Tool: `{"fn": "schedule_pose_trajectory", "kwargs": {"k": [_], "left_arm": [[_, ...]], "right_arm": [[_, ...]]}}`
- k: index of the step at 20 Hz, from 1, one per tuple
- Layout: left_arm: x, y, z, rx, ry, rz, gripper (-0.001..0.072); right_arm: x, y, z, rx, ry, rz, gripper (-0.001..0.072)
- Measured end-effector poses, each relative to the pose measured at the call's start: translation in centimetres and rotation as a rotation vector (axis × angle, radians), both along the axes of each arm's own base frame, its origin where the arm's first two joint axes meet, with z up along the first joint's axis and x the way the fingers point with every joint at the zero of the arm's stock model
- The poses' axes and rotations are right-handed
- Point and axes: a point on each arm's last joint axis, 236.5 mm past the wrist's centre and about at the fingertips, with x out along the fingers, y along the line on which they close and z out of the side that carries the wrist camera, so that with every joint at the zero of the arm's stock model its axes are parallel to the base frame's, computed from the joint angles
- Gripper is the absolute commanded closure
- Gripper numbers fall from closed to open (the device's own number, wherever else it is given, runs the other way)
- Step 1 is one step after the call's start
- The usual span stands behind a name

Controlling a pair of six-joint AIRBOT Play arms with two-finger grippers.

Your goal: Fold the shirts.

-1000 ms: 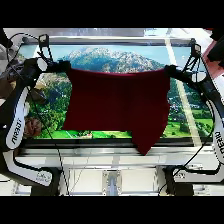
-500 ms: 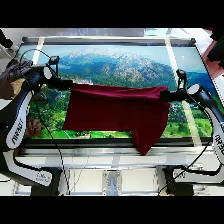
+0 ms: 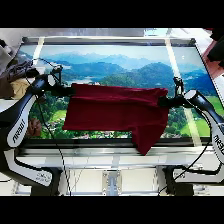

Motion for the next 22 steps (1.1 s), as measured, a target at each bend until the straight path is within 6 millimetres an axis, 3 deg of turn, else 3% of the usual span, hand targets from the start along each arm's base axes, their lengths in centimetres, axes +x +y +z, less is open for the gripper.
{"fn": "schedule_pose_trajectory", "kwargs": {"k": [3,6,7,9,12,16,22], "left_arm": [[0.9,-0.2,2.6,-0.013,-0.038,0.0,0.0178],[1.2,0.1,8.5,0.002,-0.146,-0.015,0.0178],[0.7,0.5,10.4,0.02,-0.181,-0.023,0.0178],[-1.6,1.3,12.3,0.058,-0.198,-0.032,0.0179],[-6.4,1.7,11.6,0.066,-0.161,-0.034,0.0178],[-10.6,0.5,10.5,-0.005,-0.125,-0.023,0.0178],[-12.7,-0.7,10.6,-0.066,-0.108,-0.016,0.0178]], "right_arm": [[-0.9,0.2,1.7,-0.007,0.008,0.037,0.0419],[-2.1,-1.4,5.6,-0.075,-0.023,0.058,0.0362],[-3.0,-2.2,6.8,-0.091,-0.029,0.044,0.0325],[-5.8,-3.7,7.7,-0.092,-0.003,-0.007,0.0325],[-11.6,-3.9,5.6,0.0,0.113,-0.095,0.0324],[-17.6,-1.1,1.6,0.166,0.274,-0.163,0.0324],[-21.8,3.9,-1.3,0.373,0.38,-0.193,0.0325]]}}
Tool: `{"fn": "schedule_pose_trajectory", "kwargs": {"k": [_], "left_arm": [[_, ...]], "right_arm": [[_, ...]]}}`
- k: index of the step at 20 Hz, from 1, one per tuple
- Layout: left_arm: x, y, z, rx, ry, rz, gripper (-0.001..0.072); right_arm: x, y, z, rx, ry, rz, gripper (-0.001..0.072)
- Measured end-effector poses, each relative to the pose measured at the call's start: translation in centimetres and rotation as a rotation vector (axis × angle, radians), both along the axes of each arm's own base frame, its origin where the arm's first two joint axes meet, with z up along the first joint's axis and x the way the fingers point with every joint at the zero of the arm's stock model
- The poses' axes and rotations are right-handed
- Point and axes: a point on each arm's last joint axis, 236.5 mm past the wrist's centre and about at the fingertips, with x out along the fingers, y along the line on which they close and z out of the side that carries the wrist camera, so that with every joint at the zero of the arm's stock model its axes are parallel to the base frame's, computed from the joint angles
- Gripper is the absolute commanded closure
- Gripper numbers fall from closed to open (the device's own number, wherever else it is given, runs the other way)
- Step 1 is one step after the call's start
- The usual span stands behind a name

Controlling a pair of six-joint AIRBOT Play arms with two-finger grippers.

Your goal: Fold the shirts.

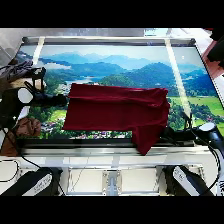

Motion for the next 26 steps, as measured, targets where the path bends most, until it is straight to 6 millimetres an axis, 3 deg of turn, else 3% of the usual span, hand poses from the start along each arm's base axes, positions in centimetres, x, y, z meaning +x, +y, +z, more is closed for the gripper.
{"fn": "schedule_pose_trajectory", "kwargs": {"k": [4,8,9,11,15,18,21,24,26], "left_arm": [[-0.4,-0.5,0.0,-0.022,0.008,0.0,0.0178],[-0.4,-0.7,0.1,-0.034,0.009,0.0,0.0178],[-0.4,-0.7,0.1,-0.035,0.009,0.0,0.0178],[-0.4,-0.7,0.1,-0.035,0.008,-0.002,0.0178],[-0.4,-0.7,0.1,-0.036,0.006,-0.003,0.0179],[-0.6,-0.6,0.3,-0.03,0.005,0.001,0.0178],[-2.2,1.4,-1.7,0.017,0.066,0.098,0.018],[-5.8,4.2,-5.7,0.065,0.177,0.278,0.0181],[-8.1,4.8,-8.2,0.056,0.242,0.385,0.0198]], "right_arm": [[-1.0,1.8,-1.2,0.064,0.018,-0.042,0.0329],[-0.5,3.1,-1.7,0.085,-0.013,-0.061,0.0339],[-0.1,3.4,-1.7,0.086,-0.026,-0.062,0.0374],[0.6,3.7,-1.9,0.07,-0.054,-0.065,0.0675],[1.5,4.7,-1.4,0.097,-0.084,-0.074,0.0685],[2.4,5.4,0.2,0.137,-0.116,-0.051,0.0685],[3.5,5.8,1.9,0.161,-0.152,-0.02,0.0685],[4.3,5.8,3.2,0.17,-0.18,0.0,0.0685],[4.5,5.8,3.6,0.173,-0.187,0.008,0.0684]]}}
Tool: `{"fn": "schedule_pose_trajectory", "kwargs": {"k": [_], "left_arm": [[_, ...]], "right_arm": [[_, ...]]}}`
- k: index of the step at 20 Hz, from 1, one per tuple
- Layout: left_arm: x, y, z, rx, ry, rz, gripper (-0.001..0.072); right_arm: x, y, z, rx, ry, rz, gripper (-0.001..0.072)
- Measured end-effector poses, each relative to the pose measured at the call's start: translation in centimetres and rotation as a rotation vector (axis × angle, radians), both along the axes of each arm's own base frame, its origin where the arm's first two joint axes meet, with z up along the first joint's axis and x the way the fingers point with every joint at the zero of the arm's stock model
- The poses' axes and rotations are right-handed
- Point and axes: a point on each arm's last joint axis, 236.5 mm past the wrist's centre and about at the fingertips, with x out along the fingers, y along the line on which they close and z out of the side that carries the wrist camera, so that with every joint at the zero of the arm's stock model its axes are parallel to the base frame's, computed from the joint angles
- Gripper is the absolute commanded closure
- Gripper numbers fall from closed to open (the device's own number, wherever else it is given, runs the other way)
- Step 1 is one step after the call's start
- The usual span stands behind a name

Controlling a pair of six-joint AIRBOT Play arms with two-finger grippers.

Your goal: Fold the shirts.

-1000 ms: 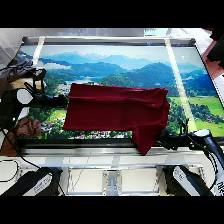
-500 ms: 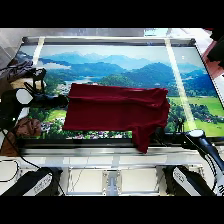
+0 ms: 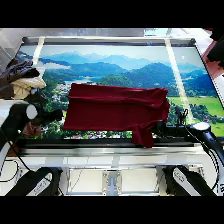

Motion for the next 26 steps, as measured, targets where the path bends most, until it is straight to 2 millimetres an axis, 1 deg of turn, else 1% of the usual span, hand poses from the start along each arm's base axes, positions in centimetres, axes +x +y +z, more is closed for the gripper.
{"fn": "schedule_pose_trajectory", "kwargs": {"k": [1,3,5,9,16,17,18,19,22,23,24,25,26], "left_arm": [[-0.8,0.0,-1.1,-0.013,0.016,0.05,0.0233],[-1.7,-0.5,-2.8,-0.057,0.025,0.126,0.0233],[-1.8,-1.2,-3.7,-0.108,0.007,0.183,0.0233],[-1.1,-2.0,-4.3,-0.169,-0.035,0.247,0.0233],[-0.6,-2.5,-5.1,-0.203,-0.042,0.282,0.0242],[-0.5,-2.5,-5.2,-0.205,-0.043,0.283,0.0279],[-0.3,-2.5,-5.2,-0.206,-0.048,0.285,0.0385],[-0.1,-2.6,-5.2,-0.209,-0.055,0.288,0.042],[0.2,-2.6,-5.5,-0.212,-0.061,0.292,0.0431],[0.1,-2.6,-5.7,-0.214,-0.053,0.295,0.0516],[0.1,-2.7,-5.9,-0.217,-0.045,0.298,0.0649],[0.0,-2.8,-6.1,-0.22,-0.038,0.3,0.0696],[-0.1,-2.9,-6.2,-0.22,-0.03,0.296,0.0696]], "right_arm": [[0.1,0.0,0.1,0.001,-0.003,0.002,0.0685],[0.1,0.0,0.3,0.002,-0.007,0.007,0.0685],[0.0,0.2,0.4,0.006,-0.008,0.016,0.0684],[-0.1,0.3,0.6,0.011,-0.011,0.029,0.0685],[-0.1,0.4,0.7,0.015,-0.014,0.035,0.0685],[-0.1,0.4,0.7,0.016,-0.015,0.034,0.0684],[-0.1,0.4,0.7,0.017,-0.015,0.034,0.0685],[-0.1,0.4,0.7,0.017,-0.016,0.034,0.0684],[0.0,0.4,0.7,0.018,-0.018,0.033,0.0685],[0.0,0.4,0.7,0.019,-0.018,0.032,0.0685],[0.0,0.5,0.8,0.02,-0.019,0.03,0.0685],[0.1,0.5,0.8,0.022,-0.023,0.028,0.0685],[0.2,0.5,0.9,0.025,-0.027,0.026,0.0685]]}}
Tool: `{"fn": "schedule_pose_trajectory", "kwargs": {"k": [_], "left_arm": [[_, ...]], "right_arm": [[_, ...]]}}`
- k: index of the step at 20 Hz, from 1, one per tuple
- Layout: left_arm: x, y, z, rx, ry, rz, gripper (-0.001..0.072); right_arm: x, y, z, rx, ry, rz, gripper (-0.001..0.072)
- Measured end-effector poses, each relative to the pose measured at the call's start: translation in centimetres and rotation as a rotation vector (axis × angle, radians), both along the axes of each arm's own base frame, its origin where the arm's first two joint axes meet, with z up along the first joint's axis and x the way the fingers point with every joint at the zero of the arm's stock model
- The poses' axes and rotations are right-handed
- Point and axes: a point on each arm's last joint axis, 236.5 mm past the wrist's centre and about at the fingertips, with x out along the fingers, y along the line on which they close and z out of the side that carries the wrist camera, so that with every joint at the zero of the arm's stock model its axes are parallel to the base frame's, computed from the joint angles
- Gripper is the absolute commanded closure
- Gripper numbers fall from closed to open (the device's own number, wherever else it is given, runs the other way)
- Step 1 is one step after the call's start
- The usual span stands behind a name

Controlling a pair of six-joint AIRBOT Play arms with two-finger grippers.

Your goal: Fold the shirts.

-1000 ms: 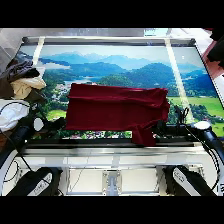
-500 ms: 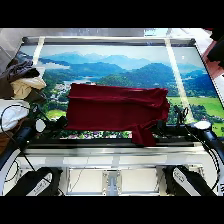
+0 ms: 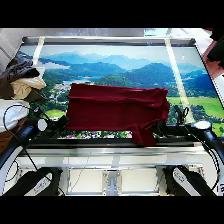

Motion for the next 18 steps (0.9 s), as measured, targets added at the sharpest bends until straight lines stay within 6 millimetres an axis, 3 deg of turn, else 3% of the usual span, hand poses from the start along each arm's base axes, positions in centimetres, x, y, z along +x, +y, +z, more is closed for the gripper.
{"fn": "schedule_pose_trajectory", "kwargs": {"k": [5,8,18], "left_arm": [[-0.7,-0.2,-0.2,0.001,0.036,-0.037,0.0697],[1.0,-0.4,1.9,0.011,-0.027,-0.08,0.0697],[12.0,-0.7,18.5,0.087,-0.513,-0.179,0.0701]], "right_arm": [[0.7,0.3,0.9,0.028,-0.028,-0.014,0.0685],[1.8,0.3,2.9,0.029,-0.087,-0.002,0.0686],[5.8,-1.6,12.8,-0.078,-0.3,0.0,0.0688]]}}
